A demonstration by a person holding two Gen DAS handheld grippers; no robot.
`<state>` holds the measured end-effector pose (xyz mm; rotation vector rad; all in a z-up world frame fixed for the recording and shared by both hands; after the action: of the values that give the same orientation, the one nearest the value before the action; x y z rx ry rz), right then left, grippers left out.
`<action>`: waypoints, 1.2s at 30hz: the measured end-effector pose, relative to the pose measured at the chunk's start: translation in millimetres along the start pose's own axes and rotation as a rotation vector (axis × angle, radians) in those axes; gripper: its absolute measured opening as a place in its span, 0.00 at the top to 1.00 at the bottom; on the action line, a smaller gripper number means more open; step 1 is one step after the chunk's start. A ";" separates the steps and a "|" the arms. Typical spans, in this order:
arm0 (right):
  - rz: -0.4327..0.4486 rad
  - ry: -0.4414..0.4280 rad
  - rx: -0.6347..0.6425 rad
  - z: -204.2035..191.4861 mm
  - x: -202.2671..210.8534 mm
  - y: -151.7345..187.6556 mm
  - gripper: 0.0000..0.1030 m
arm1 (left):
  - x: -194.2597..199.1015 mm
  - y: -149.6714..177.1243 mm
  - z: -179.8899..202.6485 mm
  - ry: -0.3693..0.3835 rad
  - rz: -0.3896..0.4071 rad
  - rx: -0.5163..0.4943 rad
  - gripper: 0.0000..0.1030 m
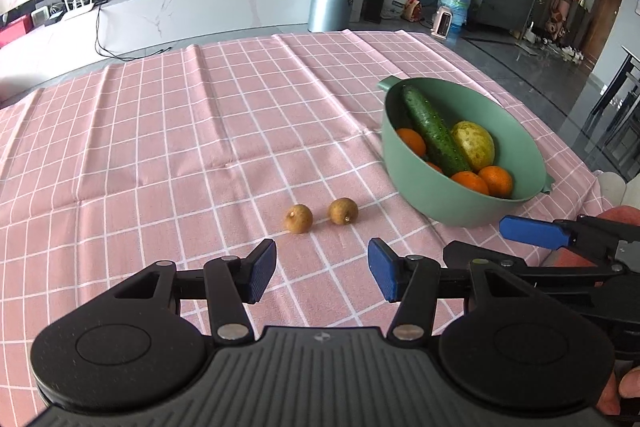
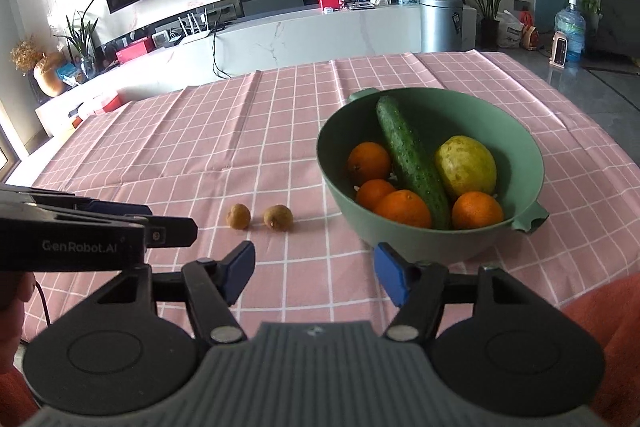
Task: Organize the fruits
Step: 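Withdraw both grippers from the colander toward the two kiwis, then grasp a kiwi with the left gripper while the right gripper grasps the other kiwi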
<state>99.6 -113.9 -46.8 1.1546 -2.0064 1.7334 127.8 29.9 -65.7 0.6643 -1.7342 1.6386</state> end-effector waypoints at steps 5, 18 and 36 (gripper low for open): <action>-0.006 0.002 -0.040 -0.9 -11.1 4.3 0.44 | -2.9 0.8 -8.8 0.001 0.016 0.032 0.39; 0.004 0.025 -0.063 -2.6 -37.0 7.2 0.69 | -31.1 0.9 -1.8 0.019 -0.014 -0.007 0.41; -0.008 -0.007 -0.175 12.6 -64.2 4.0 0.74 | -88.3 -4.1 -2.9 -0.018 -0.082 -0.033 0.56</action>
<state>142.7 -100.0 -94.2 1.1109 -2.1063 1.5171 189.3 26.0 -129.2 0.7276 -1.7198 1.5495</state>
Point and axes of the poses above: each gripper's, at about its wrist camera, not at the fingertips, and x roughly against the way its jaws point, z to its right, y to its underside, the point moved 7 cm from there along -x, roughly the way its jaws point, and after that the axes turned 10 degrees about -y, right-handed, at the moved point
